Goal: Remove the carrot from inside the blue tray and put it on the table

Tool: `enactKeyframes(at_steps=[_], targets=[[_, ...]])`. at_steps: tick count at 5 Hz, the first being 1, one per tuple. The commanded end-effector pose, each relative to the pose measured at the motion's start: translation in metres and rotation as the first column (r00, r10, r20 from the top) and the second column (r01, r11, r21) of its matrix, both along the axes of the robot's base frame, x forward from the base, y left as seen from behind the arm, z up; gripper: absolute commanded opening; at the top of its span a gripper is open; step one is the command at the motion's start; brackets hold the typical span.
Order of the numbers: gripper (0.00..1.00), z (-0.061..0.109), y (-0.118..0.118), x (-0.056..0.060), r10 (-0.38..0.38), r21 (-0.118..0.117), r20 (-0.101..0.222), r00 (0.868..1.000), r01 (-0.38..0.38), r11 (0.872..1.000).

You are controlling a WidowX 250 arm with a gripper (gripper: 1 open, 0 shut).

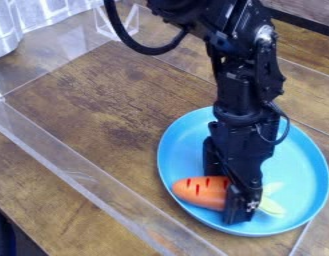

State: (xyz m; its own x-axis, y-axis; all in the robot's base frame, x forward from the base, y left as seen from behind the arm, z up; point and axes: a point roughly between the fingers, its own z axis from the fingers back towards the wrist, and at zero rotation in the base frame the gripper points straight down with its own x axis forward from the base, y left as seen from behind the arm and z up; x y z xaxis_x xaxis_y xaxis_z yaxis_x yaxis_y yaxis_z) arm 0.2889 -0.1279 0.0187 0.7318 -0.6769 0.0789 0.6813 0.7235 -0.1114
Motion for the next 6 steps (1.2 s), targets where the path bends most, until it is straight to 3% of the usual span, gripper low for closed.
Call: enactKeyframes(at_steps=[1, 6], targets=[[0.00, -0.010, 0.005, -0.008, -0.017, 0.014, -0.024, 1.000, 0.018, 1.000], [0.00, 0.011, 0.014, -0.009, -0.048, 0.050, -0.022, 0.999, 0.049, 0.998]])
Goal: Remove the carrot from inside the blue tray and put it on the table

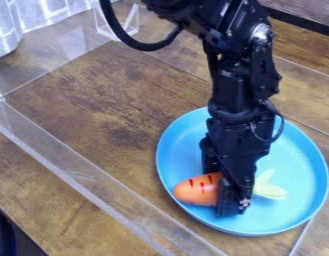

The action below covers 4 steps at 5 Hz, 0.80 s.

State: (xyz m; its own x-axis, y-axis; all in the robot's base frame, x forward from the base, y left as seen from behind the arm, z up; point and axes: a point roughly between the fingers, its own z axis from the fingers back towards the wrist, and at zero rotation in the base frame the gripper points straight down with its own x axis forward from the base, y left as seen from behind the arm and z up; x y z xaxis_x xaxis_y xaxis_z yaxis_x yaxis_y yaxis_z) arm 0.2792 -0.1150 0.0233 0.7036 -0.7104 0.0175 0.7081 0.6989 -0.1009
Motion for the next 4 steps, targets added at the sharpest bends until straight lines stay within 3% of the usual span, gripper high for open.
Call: enactKeyframes(at_steps=[1, 4], targets=[[0.00, 0.0120, 0.0026, 0.0000, -0.013, 0.009, 0.017, 1.000, 0.013, 1.000], [0.00, 0.0164, 0.0052, -0.0007, -0.030, 0.027, 0.014, 0.999, 0.030, 0.999]])
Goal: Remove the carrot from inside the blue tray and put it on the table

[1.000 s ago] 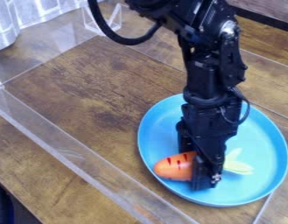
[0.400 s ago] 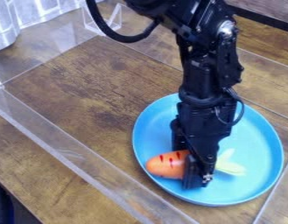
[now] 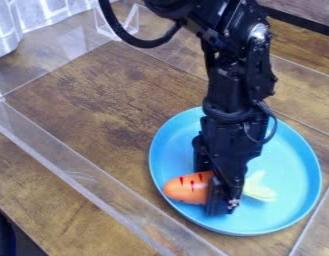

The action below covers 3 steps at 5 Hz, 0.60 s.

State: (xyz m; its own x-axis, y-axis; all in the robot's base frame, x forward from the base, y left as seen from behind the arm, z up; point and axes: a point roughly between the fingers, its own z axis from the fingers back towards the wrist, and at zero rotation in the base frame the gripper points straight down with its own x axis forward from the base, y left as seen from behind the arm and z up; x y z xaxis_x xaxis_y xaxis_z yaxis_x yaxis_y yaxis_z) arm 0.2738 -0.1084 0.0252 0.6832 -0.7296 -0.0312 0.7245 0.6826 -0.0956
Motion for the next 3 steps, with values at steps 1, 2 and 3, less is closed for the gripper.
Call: enactKeyframes(at_steps=[1, 2, 3], targets=[[0.00, 0.0145, -0.0005, 0.0047, -0.006, -0.008, 0.042, 0.999, 0.007, 1.000], [0.00, 0.0144, 0.0003, 0.0047, -0.010, -0.003, 0.041, 0.999, 0.010, 1.000], [0.00, 0.0143, 0.0012, 0.0048, -0.013, 0.001, 0.040, 0.999, 0.013, 1.000]])
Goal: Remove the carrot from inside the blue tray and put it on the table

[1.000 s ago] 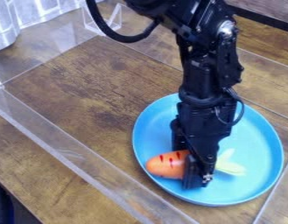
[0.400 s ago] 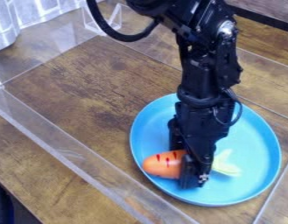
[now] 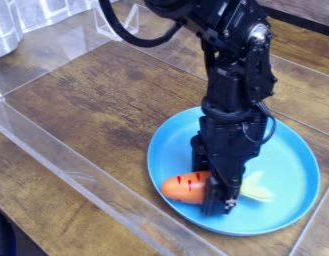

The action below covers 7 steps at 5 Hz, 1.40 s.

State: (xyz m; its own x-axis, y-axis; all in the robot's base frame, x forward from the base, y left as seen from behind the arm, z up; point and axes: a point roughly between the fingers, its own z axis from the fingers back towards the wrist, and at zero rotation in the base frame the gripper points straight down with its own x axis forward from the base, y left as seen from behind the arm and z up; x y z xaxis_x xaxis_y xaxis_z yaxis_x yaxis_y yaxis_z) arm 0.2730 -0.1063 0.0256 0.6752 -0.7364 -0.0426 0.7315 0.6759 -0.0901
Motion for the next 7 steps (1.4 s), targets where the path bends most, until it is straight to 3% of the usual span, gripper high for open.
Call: enactKeyframes(at_steps=[1, 7], targets=[[0.00, 0.0129, 0.0000, 0.0058, -0.005, -0.009, 0.042, 0.999, 0.005, 1.000], [0.00, 0.0087, 0.0055, 0.0071, -0.019, 0.010, 0.031, 0.999, 0.019, 1.000]])
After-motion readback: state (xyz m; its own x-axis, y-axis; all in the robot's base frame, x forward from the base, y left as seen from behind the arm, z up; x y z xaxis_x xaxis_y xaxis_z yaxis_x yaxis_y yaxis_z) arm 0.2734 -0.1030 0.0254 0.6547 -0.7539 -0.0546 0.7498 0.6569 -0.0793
